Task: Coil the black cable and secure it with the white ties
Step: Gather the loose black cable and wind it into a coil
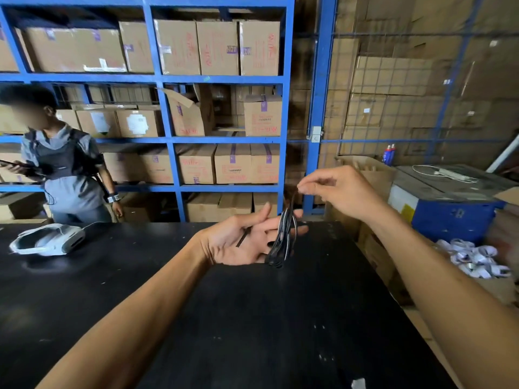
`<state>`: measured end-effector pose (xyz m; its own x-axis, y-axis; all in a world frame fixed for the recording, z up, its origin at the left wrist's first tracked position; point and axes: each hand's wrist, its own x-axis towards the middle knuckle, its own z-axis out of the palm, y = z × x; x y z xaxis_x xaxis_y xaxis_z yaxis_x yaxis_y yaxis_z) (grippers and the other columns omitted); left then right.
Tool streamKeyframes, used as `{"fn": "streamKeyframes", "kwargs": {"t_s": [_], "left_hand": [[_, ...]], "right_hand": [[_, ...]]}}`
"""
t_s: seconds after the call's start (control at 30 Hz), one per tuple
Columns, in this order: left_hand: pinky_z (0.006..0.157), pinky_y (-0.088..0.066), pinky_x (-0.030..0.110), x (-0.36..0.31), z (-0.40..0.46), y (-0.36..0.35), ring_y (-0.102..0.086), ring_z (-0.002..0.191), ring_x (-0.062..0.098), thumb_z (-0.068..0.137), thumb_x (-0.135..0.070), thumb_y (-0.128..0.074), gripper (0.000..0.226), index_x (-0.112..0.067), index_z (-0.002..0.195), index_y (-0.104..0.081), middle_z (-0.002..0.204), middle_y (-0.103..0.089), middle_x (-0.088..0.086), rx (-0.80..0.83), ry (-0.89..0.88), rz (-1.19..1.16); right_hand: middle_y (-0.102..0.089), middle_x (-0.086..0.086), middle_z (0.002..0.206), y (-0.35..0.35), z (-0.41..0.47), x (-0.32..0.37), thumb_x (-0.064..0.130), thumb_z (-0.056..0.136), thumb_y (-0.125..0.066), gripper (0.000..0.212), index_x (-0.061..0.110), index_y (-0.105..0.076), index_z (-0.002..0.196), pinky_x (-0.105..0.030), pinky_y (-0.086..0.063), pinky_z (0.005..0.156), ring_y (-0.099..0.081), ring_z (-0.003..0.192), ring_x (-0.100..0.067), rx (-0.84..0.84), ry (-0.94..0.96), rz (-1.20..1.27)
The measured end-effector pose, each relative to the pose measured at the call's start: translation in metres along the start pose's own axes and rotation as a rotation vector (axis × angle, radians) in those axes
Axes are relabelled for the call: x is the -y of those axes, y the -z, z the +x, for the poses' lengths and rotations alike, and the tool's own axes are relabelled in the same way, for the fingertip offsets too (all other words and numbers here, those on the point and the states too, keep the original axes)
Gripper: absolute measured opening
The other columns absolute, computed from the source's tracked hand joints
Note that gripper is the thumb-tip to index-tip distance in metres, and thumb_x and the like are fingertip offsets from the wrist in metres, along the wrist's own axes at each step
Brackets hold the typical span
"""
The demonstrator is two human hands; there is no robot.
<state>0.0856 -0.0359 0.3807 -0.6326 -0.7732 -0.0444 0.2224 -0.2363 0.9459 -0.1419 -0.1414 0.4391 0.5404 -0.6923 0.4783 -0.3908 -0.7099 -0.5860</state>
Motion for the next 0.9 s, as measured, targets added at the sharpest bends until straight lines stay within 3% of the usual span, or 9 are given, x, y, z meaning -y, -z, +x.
{"fn": "streamKeyframes", "kwargs": {"t_s": [0.07, 0.17, 0.27, 0.37, 0.47, 0.63, 0.73, 0.83, 0.9], "left_hand": [[0.122, 0.005, 0.062, -0.006, -0.002, -0.005, -0.001, 0.155, 0.044, 0.105, -0.052, -0.030, 0.062, -0.024, 0.160, -0.026, 0.170, -0.010, 0.015, 0.096, -0.105, -0.059], [0.117, 0.008, 0.065, -0.020, 0.001, -0.008, 0.009, 0.152, 0.049, 0.105, -0.053, -0.025, 0.058, -0.029, 0.159, -0.027, 0.170, 0.001, 0.016, 0.179, -0.290, -0.173], [0.117, 0.011, 0.069, -0.034, 0.004, -0.007, 0.014, 0.151, 0.048, 0.104, -0.052, -0.027, 0.058, -0.029, 0.157, -0.031, 0.170, -0.006, 0.014, 0.070, -0.421, -0.194], [0.121, -0.006, 0.065, -0.037, 0.003, -0.002, -0.008, 0.152, 0.048, 0.100, -0.052, -0.035, 0.052, -0.031, 0.141, -0.058, 0.167, -0.022, 0.012, -0.113, -0.433, -0.199], [0.110, -0.031, 0.056, -0.031, 0.004, 0.004, -0.050, 0.121, 0.036, 0.100, -0.056, -0.030, 0.055, -0.033, 0.128, -0.070, 0.144, -0.056, 0.006, -0.258, -0.424, -0.188], [0.107, -0.032, 0.052, -0.014, 0.014, 0.005, -0.053, 0.113, 0.035, 0.104, -0.059, -0.022, 0.060, -0.030, 0.142, -0.057, 0.142, -0.055, 0.011, -0.302, -0.265, -0.105], [0.102, -0.040, 0.053, -0.006, 0.019, 0.003, -0.061, 0.105, 0.034, 0.103, -0.061, -0.026, 0.063, -0.027, 0.150, -0.049, 0.119, -0.066, 0.019, -0.254, -0.203, -0.051], [0.116, -0.026, 0.067, -0.003, 0.019, 0.003, -0.054, 0.119, 0.043, 0.102, -0.062, -0.026, 0.064, -0.026, 0.151, -0.047, 0.131, -0.051, 0.031, -0.253, -0.155, -0.011], [0.111, -0.034, 0.065, 0.000, 0.019, 0.002, -0.062, 0.113, 0.040, 0.102, -0.063, -0.026, 0.062, -0.029, 0.150, -0.049, 0.131, -0.050, 0.031, -0.281, -0.153, 0.030]], "right_hand": [[-0.075, 0.030, 0.096, -0.019, -0.007, -0.012, 0.036, 0.093, -0.070, 0.016, 0.050, -0.076, 0.092, -0.023, -0.053, 0.076, -0.068, 0.087, 0.011, 0.009, -0.080, 0.174], [-0.076, 0.010, 0.079, -0.060, -0.027, -0.025, 0.027, 0.098, -0.065, 0.022, 0.043, -0.079, 0.091, -0.034, -0.054, 0.070, -0.063, 0.062, -0.006, 0.024, -0.119, 0.344], [-0.069, 0.006, 0.070, -0.095, -0.050, -0.030, 0.020, 0.102, -0.063, 0.020, 0.032, -0.078, 0.108, -0.029, -0.050, 0.057, -0.057, 0.054, -0.009, 0.018, -0.088, 0.415], [-0.070, 0.012, 0.075, -0.109, -0.067, -0.029, 0.026, 0.101, -0.063, 0.031, 0.029, -0.070, 0.131, -0.022, -0.051, 0.051, -0.059, 0.053, -0.005, -0.020, -0.114, 0.326], [-0.072, 0.017, 0.082, -0.101, -0.075, -0.022, 0.024, 0.098, -0.066, 0.025, 0.025, -0.075, 0.121, -0.020, -0.054, 0.049, -0.066, 0.053, -0.005, -0.103, -0.043, 0.155], [-0.072, 0.006, 0.065, -0.083, -0.065, -0.001, 0.012, 0.097, -0.067, 0.013, 0.017, -0.078, 0.103, -0.018, -0.059, 0.056, -0.074, 0.058, -0.006, -0.180, 0.059, 0.192], [-0.074, 0.005, 0.071, -0.074, -0.061, 0.005, 0.013, 0.098, -0.067, 0.012, 0.017, -0.077, 0.101, -0.021, -0.061, 0.057, -0.074, 0.059, -0.006, -0.153, 0.105, 0.164], [-0.072, 0.007, 0.067, -0.067, -0.064, 0.008, 0.019, 0.097, -0.069, 0.013, 0.023, -0.073, 0.108, -0.024, -0.058, 0.051, -0.068, 0.055, -0.003, -0.176, 0.158, 0.029], [-0.069, 0.011, 0.060, -0.062, -0.065, 0.010, 0.030, 0.094, -0.073, 0.023, 0.027, -0.067, 0.116, -0.027, -0.055, 0.052, -0.063, 0.051, 0.001, -0.216, 0.185, -0.144]]}}
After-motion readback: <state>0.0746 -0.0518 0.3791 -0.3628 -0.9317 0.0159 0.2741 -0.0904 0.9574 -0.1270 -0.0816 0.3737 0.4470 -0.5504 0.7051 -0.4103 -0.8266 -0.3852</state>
